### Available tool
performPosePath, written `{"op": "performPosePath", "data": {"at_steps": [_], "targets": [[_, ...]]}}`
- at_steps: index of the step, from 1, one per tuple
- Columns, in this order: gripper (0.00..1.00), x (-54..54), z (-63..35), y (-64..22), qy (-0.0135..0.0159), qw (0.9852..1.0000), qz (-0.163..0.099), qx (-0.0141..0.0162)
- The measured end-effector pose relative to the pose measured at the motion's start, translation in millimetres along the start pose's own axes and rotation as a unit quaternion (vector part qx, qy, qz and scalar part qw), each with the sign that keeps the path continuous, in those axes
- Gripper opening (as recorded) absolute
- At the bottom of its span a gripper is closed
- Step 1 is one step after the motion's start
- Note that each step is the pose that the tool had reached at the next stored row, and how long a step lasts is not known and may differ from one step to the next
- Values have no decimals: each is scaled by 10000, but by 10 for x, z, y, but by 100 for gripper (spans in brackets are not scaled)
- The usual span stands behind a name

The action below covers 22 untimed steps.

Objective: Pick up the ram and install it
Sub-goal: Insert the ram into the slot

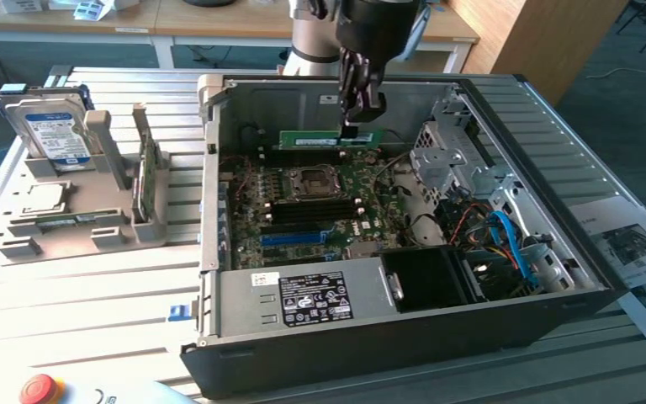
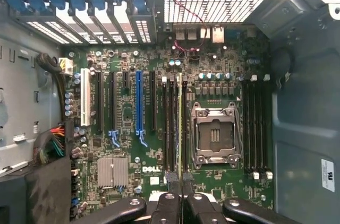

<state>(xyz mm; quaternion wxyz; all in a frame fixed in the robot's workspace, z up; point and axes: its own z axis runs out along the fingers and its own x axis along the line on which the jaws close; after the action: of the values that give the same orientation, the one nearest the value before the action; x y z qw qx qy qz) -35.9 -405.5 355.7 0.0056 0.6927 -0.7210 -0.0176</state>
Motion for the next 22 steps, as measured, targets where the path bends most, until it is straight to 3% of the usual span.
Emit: {"op": "performPosePath", "data": {"at_steps": [22], "targets": [[12, 7, 400, -13, 4, 10000, 0, 0]]}}
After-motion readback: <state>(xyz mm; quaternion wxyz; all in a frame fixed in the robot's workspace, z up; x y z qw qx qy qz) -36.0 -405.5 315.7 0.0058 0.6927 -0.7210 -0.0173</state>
